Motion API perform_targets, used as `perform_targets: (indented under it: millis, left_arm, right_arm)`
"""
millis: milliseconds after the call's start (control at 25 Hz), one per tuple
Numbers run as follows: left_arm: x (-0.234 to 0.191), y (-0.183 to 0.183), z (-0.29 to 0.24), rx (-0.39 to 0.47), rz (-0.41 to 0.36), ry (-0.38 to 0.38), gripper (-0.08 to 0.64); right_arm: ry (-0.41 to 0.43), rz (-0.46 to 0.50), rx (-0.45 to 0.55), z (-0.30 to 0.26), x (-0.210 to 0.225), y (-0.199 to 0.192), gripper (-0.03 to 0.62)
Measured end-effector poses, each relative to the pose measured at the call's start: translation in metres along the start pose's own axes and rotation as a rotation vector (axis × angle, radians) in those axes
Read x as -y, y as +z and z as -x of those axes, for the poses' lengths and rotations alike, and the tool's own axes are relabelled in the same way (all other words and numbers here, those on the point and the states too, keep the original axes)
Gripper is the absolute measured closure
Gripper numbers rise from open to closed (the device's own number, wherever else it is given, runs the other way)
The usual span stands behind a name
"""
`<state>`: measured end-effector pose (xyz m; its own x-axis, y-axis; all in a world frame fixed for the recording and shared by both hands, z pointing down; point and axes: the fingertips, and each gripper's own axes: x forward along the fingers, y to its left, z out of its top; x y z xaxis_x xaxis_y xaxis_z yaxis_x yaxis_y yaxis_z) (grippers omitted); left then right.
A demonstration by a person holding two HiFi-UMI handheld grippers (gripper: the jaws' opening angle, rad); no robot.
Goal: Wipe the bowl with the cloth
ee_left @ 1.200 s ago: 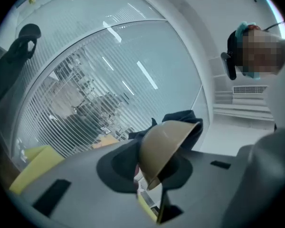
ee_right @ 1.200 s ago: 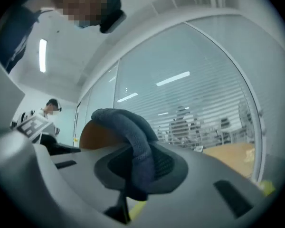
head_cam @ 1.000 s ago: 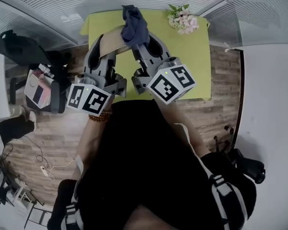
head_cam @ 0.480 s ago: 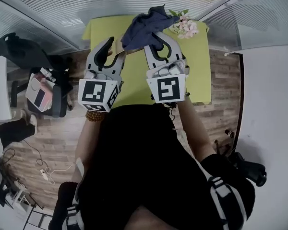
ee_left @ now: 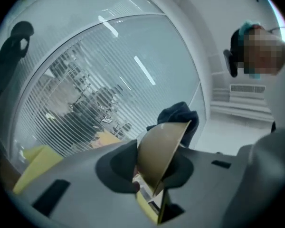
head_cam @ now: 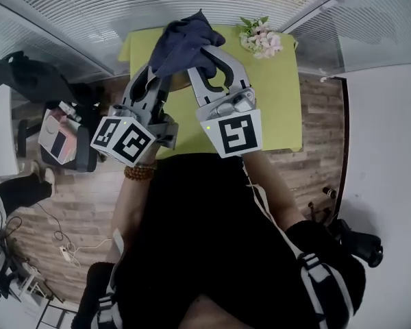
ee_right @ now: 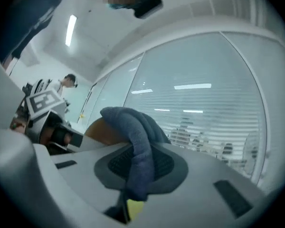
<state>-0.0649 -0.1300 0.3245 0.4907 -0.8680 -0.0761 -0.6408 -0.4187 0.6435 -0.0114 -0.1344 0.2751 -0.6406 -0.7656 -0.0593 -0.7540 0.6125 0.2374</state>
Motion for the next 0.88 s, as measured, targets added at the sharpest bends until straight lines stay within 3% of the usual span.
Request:
perform_targets:
  millis: [160, 360, 560, 760, 800, 840, 880]
  left_arm:
    - [-0.002, 0.013, 0.006, 0.082, 0.050, 0.007, 0.474]
    - [-0.031, 0.002, 0.012, 0.098, 0.072, 0.158, 0.472]
    - [-0.037, -0.003, 0.019, 0.085, -0.114, 0.243, 0.472]
    - [-0.031, 0.003, 0.022, 0.116, -0.244, 0.239, 0.472]
    - [-0.031, 0.002, 0.021, 0.118, -0.256, 0.219, 0.469]
    - [-0.030, -0.002, 0.017, 0.098, -0.268, 0.191, 0.462]
    - [-0.029, -0.011, 0.012, 0.047, -0.281, 0.161, 0.445]
  right_arm:
    - [-0.018, -0.192, -0.028, 0.001, 0.002, -0.010, 0.548]
    - [-0.081, -0.513, -0.197, -0.005, -0.004, -0.067, 0.549]
    - [-0.034, -0.894, -0.334, 0.000, -0.022, -0.112, 0.552]
    - [0.089, -1.266, -0.368, 0.000, -0.038, -0.125, 0.552]
    - [0.122, -1.270, -0.361, -0.002, -0.037, -0.125, 0.550]
    - [0.139, -1.198, -0.357, -0.003, -0.032, -0.124, 0.549]
    - [0.137, -1.047, -0.361, -0.003, -0.025, -0.124, 0.559]
